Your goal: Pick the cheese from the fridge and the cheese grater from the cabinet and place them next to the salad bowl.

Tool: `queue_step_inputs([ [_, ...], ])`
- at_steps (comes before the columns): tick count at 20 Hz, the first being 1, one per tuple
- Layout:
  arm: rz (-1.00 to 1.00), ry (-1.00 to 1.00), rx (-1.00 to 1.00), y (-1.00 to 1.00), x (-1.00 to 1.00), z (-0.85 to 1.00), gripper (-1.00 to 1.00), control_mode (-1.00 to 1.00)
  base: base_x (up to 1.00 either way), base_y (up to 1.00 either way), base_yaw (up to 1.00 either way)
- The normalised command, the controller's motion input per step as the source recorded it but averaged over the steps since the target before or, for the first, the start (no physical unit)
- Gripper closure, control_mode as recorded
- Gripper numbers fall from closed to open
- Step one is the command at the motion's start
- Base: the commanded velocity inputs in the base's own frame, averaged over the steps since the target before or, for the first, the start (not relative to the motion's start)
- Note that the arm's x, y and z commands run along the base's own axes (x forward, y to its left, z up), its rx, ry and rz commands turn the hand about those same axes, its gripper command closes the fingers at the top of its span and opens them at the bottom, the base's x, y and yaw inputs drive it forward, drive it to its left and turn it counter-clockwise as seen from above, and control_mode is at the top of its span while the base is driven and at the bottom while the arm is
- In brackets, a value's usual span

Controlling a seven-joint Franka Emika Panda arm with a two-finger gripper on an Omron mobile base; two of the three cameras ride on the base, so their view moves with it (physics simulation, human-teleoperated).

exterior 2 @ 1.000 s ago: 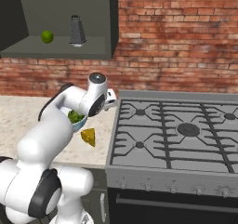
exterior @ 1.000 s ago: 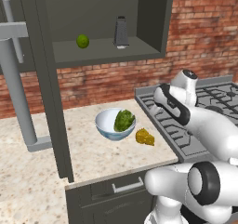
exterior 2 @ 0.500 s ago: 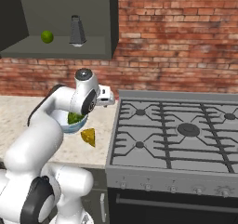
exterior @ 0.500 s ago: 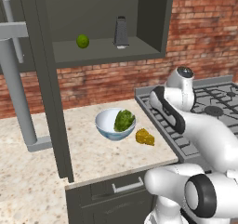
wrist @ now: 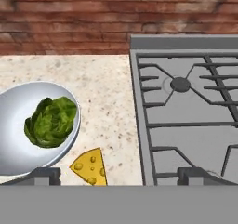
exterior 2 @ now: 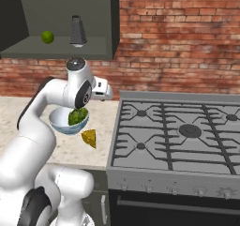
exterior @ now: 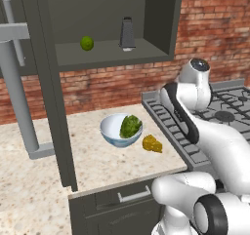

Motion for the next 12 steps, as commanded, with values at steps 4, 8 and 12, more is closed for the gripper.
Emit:
queue_step_inputs([
  [4,0.01,-0.21,0.15,0.00,-0.55,0.35,-1.00,-1.00,0.00,0.00,0.00],
  [8,0.00,-0.18,0.02,0.09,-0.38,0.68,-1.00,-1.00,0.00,0.00,0.00],
  [12,0.00,-0.18,0.00,0.23,-0.26,0.79,-1.00,-1.00,0.00,0.00,0.00],
])
